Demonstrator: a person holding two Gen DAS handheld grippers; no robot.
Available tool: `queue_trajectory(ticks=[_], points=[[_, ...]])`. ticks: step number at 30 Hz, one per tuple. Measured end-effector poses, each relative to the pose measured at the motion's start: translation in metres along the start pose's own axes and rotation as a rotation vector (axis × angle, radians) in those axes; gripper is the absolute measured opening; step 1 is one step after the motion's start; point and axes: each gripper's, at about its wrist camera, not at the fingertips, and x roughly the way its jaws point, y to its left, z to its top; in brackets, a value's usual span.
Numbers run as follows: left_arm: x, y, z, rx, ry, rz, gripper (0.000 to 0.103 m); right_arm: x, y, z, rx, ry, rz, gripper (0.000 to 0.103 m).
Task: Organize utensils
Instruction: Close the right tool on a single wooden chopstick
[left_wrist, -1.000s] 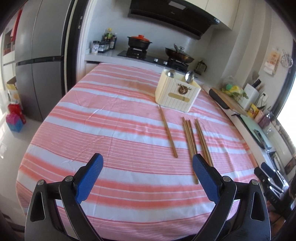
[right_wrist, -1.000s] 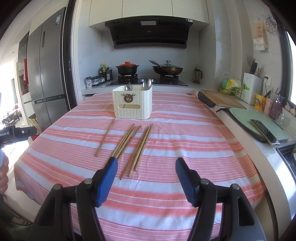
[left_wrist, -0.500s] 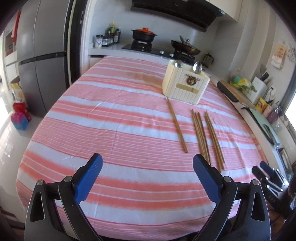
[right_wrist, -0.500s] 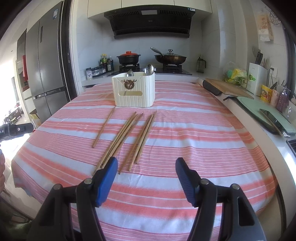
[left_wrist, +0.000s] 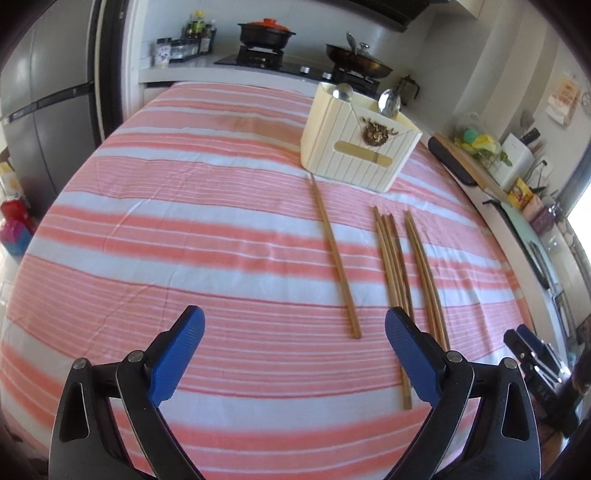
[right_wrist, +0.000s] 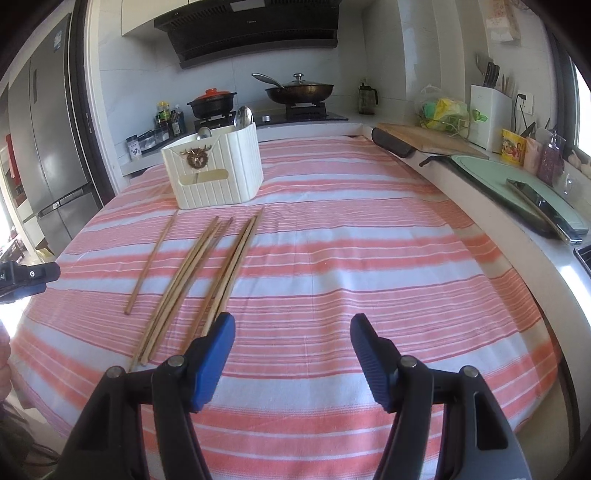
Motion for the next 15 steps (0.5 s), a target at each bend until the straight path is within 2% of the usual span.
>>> queue_trajectory(ticks=[4, 6, 9, 11, 14, 15], points=[[0.04, -0.012, 0.02, 0.019, 0.054, 0.049, 0.098, 0.02, 0.004, 0.017, -0.01, 0.043, 0.032, 0.059], [0.059, -0.018, 0.03, 0.036, 0.063, 0.08, 0.098, 0.036, 0.009, 0.025, -0.008, 0.087, 0.074, 0.046], [0.084, -0.027, 0.042, 0.075, 0.077, 0.141, 0.097, 0.062, 0.018, 0.036, 0.0, 0.147, 0.127, 0.034], [0.097, -0.03, 0.045, 0.105, 0.089, 0.173, 0.092, 0.08, 0.025, 0.042, 0.0, 0.183, 0.158, 0.032], [0.111, -0.034, 0.045, 0.146, 0.12, 0.215, 0.081, 0.106, 0.033, 0.046, -0.002, 0.246, 0.18, 0.02], [0.113, -0.035, 0.045, 0.153, 0.125, 0.218, 0.08, 0.114, 0.035, 0.046, -0.009, 0.272, 0.175, 0.015]])
